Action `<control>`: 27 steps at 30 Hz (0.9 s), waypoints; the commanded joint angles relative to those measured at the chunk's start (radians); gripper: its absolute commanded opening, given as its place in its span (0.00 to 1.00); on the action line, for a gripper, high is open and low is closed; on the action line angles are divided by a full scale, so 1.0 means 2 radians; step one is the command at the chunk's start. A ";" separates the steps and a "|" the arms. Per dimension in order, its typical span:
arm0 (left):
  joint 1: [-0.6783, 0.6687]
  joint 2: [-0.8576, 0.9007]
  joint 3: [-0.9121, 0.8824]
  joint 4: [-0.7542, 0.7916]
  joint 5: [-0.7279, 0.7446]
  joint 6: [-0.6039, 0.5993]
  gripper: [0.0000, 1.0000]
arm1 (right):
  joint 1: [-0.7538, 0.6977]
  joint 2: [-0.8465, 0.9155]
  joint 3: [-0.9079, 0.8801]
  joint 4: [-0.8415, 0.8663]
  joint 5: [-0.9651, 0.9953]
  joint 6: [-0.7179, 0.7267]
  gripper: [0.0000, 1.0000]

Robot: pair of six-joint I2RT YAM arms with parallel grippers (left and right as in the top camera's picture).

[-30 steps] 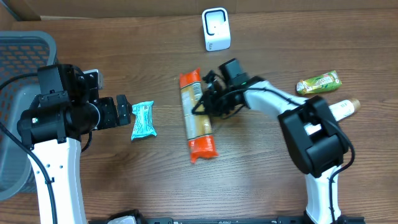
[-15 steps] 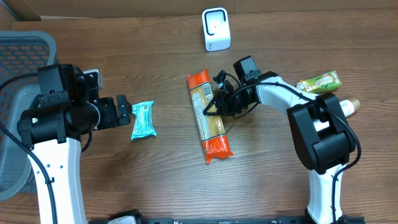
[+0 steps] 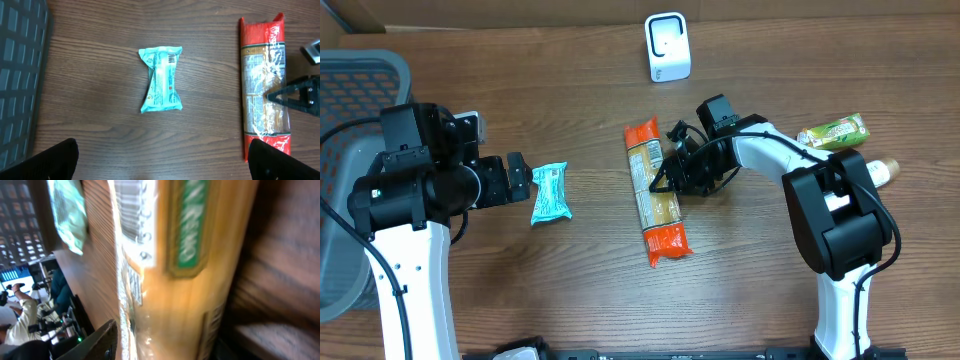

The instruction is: Scan the item barcode

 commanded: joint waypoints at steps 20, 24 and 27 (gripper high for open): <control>-0.003 -0.001 0.009 0.002 -0.003 0.002 1.00 | 0.056 -0.014 -0.030 0.071 0.046 0.118 0.04; -0.003 -0.001 0.009 0.002 -0.003 0.002 1.00 | 0.036 -0.028 -0.029 0.064 -0.009 0.084 0.04; -0.003 -0.001 0.009 0.002 -0.003 0.002 1.00 | 0.018 -0.058 -0.029 0.047 -0.010 0.070 0.04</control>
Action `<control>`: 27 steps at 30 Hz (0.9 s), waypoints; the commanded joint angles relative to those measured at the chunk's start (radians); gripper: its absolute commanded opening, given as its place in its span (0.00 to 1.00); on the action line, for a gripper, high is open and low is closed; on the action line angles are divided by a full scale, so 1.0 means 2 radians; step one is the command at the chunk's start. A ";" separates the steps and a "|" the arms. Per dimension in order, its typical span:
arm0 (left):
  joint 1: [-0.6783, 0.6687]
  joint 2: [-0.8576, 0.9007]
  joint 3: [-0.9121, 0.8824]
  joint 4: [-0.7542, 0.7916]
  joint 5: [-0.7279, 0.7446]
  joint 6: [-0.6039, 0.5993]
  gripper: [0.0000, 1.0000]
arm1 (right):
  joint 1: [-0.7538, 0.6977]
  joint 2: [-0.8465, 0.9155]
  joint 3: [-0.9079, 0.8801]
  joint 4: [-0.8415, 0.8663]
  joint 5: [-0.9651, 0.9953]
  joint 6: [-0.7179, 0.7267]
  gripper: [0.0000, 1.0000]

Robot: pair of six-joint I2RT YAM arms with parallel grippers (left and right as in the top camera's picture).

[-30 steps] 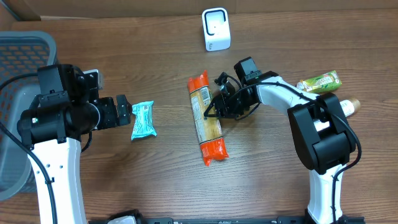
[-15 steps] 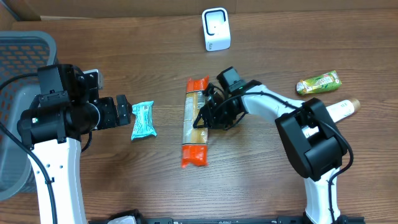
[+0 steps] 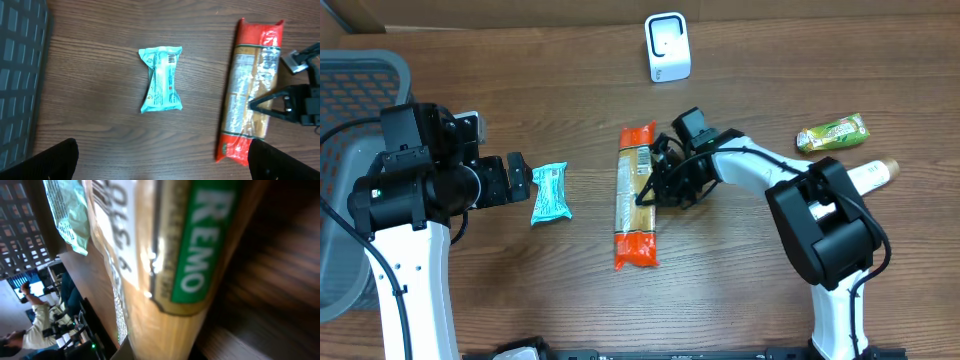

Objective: Scan the item barcode
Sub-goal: 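Lift the snack roll and hold its barcode before the scanner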

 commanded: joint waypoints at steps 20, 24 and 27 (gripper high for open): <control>-0.003 -0.001 0.009 0.002 -0.003 0.002 0.99 | -0.044 -0.315 -0.003 -0.075 -0.051 -0.132 0.04; -0.003 -0.001 0.009 0.002 -0.003 0.002 0.99 | -0.044 -0.318 0.002 -0.076 0.038 -0.090 0.03; -0.003 -0.001 0.009 0.002 -0.003 0.002 1.00 | -0.044 -0.315 0.042 -0.117 0.139 -0.081 0.03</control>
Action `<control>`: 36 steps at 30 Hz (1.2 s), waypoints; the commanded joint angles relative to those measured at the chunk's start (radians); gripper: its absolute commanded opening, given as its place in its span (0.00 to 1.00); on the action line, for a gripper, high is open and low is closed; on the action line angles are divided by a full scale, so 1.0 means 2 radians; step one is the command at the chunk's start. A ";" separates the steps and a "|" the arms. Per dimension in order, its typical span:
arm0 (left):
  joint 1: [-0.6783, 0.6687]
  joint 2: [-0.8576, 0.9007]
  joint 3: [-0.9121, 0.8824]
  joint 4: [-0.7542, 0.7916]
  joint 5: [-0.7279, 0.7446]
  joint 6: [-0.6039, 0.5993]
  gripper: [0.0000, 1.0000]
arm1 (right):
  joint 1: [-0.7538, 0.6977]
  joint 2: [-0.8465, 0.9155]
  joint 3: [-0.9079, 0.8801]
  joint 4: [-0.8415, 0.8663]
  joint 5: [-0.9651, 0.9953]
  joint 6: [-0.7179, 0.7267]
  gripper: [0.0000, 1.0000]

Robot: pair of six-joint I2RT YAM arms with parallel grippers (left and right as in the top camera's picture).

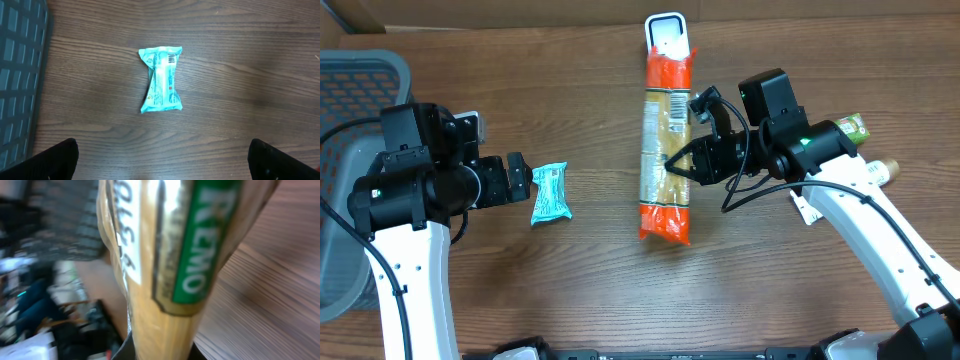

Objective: Scan the item barcode
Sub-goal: 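Lift the snack roll and hold its barcode before the scanner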

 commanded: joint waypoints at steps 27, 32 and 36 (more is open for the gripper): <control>-0.003 -0.001 0.009 0.002 -0.003 0.002 1.00 | 0.040 0.303 0.417 0.061 0.833 -0.285 0.04; -0.003 -0.001 0.009 0.002 -0.003 0.002 0.99 | 0.040 0.370 0.417 0.164 0.886 -0.347 0.04; -0.003 -0.001 0.009 0.002 -0.003 0.002 0.99 | 0.040 0.413 0.416 0.207 0.893 -0.416 0.04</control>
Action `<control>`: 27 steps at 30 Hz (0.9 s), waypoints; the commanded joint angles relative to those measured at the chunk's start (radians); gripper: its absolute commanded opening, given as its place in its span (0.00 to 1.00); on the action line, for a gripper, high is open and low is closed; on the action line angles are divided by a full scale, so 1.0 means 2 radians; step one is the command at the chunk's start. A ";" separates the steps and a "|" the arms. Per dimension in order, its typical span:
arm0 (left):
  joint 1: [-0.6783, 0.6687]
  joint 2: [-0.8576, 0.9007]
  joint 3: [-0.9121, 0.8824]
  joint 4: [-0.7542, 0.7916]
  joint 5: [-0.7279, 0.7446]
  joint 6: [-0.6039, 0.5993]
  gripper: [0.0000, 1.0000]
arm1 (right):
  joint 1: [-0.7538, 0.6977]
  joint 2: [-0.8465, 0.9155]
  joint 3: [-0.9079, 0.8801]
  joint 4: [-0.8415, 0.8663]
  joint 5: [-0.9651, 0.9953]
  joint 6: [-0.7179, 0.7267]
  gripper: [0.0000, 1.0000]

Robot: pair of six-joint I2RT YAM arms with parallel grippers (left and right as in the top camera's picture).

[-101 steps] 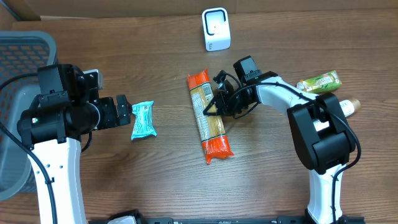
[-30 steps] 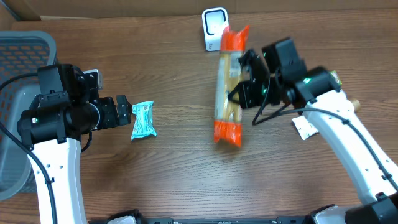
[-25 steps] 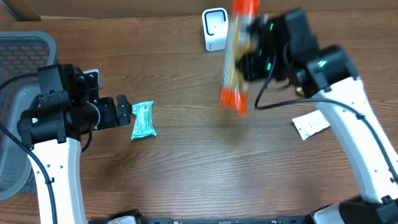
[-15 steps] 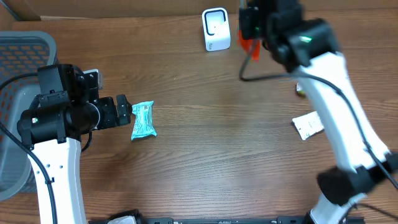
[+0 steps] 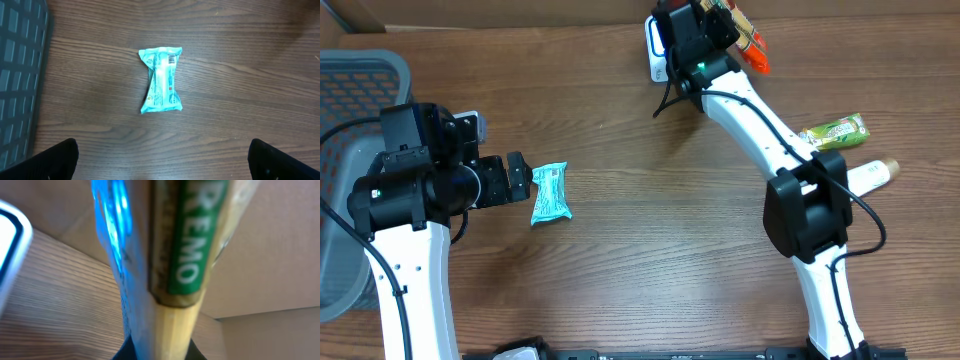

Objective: Scan the item barcode
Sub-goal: 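Lift the snack roll and hold its barcode before the scanner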

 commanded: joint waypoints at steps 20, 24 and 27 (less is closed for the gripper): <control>-0.003 -0.001 0.009 0.001 -0.003 0.002 1.00 | 0.004 0.088 0.015 0.085 0.140 -0.134 0.04; -0.003 -0.001 0.009 0.001 -0.003 0.002 1.00 | 0.004 0.088 0.015 0.117 0.163 -0.146 0.04; -0.003 -0.001 0.009 0.001 -0.003 0.002 1.00 | 0.008 0.088 0.015 0.144 0.168 -0.156 0.04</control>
